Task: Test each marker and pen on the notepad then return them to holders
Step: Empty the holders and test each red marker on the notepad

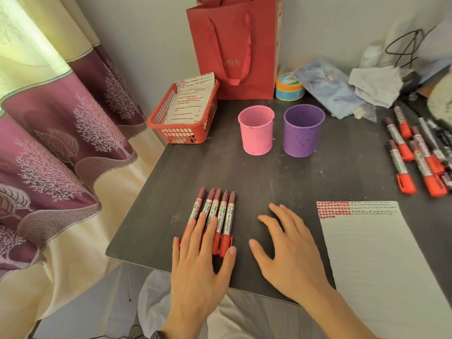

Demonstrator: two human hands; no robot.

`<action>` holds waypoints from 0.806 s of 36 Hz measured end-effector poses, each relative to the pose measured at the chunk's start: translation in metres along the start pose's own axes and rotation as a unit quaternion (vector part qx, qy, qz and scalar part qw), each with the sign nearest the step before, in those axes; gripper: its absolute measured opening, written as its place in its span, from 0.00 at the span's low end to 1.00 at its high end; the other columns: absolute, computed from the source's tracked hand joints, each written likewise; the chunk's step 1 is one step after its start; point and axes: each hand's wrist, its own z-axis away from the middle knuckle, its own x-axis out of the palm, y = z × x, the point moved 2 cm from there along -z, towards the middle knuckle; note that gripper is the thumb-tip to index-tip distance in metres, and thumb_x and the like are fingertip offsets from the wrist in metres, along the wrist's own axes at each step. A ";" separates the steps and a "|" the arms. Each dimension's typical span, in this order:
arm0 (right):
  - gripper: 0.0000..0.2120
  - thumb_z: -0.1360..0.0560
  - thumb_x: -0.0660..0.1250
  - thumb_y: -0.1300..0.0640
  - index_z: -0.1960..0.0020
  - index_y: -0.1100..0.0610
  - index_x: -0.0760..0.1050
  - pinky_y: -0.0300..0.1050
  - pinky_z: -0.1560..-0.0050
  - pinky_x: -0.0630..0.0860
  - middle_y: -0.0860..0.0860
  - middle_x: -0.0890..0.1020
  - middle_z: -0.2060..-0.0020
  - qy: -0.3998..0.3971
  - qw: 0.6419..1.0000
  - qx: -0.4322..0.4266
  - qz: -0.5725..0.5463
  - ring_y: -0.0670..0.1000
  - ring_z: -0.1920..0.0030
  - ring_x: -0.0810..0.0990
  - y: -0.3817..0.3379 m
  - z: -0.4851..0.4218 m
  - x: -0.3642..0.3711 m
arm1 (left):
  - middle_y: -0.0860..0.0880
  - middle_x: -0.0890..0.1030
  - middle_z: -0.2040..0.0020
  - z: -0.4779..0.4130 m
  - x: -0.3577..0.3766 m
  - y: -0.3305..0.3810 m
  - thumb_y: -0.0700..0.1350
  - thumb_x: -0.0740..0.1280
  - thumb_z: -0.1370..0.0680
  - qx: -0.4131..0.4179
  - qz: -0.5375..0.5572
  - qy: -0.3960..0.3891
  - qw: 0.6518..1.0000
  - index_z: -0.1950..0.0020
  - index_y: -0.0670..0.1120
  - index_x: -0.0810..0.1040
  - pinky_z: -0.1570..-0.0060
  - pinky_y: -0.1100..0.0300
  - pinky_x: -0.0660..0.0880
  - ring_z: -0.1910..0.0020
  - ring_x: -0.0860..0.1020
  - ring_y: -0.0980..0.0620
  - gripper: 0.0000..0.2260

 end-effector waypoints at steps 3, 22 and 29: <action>0.26 0.24 0.58 0.35 0.31 0.45 0.72 0.47 0.28 0.61 0.47 0.67 0.24 -0.013 1.000 0.002 -0.017 0.50 0.22 0.62 -0.001 0.001 -0.004 | 0.59 0.55 0.20 -0.001 -0.002 0.003 0.68 0.52 0.23 -0.001 0.015 0.002 1.000 0.21 0.56 0.60 0.24 0.46 0.48 0.21 0.48 0.59 0.32; 0.15 0.21 0.66 0.47 0.35 0.41 0.76 0.36 0.31 0.64 0.34 0.75 0.36 0.062 0.981 0.173 -0.056 0.42 0.30 0.69 0.172 0.029 -0.143 | 0.67 0.62 0.28 -0.078 0.011 0.146 0.64 0.56 0.21 0.228 0.068 -0.060 0.969 0.30 0.63 0.70 0.26 0.59 0.52 0.24 0.58 0.62 0.20; 0.20 0.22 0.63 0.38 0.30 0.38 0.73 0.43 0.24 0.56 0.39 0.65 0.24 0.046 0.978 0.204 0.027 0.43 0.22 0.58 0.210 0.053 -0.133 | 0.59 0.66 0.27 -0.107 0.056 0.248 0.61 0.56 0.19 0.323 0.071 -0.131 0.935 0.27 0.61 0.65 0.29 0.61 0.61 0.29 0.65 0.58 0.19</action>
